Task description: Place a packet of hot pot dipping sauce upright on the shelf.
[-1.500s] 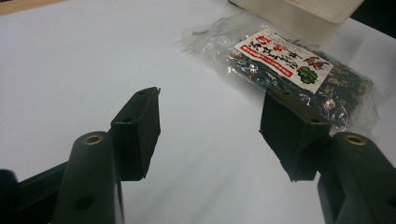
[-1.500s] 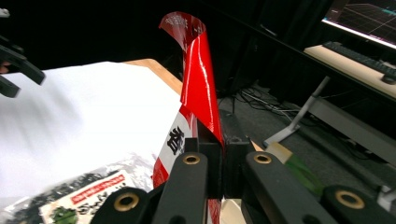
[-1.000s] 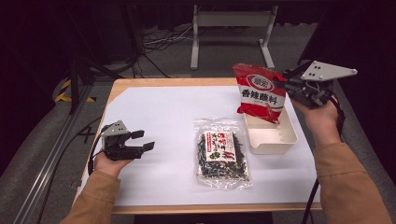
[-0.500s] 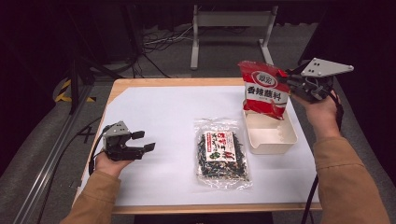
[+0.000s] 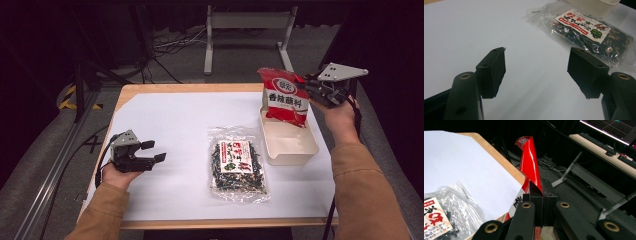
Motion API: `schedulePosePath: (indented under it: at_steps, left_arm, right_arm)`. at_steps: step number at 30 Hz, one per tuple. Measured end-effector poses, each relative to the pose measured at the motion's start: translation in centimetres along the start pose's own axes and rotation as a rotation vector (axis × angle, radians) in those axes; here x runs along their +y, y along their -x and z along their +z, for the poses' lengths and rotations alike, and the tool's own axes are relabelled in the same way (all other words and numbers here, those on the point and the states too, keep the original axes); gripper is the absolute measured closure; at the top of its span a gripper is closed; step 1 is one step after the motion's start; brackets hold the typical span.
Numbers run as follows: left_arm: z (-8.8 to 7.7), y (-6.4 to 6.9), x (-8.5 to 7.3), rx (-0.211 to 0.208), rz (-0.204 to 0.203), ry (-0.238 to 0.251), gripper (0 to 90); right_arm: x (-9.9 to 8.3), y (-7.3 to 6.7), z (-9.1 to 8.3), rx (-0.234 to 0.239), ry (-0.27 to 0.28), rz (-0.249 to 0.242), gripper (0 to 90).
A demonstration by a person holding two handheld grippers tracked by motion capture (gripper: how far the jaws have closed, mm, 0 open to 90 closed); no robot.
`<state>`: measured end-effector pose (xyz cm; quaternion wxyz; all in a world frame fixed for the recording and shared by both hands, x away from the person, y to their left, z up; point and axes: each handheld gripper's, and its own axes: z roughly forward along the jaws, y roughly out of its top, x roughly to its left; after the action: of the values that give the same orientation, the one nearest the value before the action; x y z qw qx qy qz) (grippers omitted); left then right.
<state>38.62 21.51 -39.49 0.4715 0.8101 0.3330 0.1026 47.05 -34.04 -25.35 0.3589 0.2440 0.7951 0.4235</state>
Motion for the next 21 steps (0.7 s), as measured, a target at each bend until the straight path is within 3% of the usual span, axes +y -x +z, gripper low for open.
schedulePosePath:
  at_steps: [7, 21]
  left_arm:
    - [0.1, -0.1, 0.0, -0.001, 0.015, -0.004, 31.0]
    - [0.2, 0.0, 0.0, -0.012, -0.004, -0.002, 31.0]
  right_arm:
    - [-0.3, -0.3, 0.8, 0.016, 0.000, -0.002, 88.7]
    - [-0.4, -1.9, 2.3, 0.089, 0.028, -0.034, 88.3]
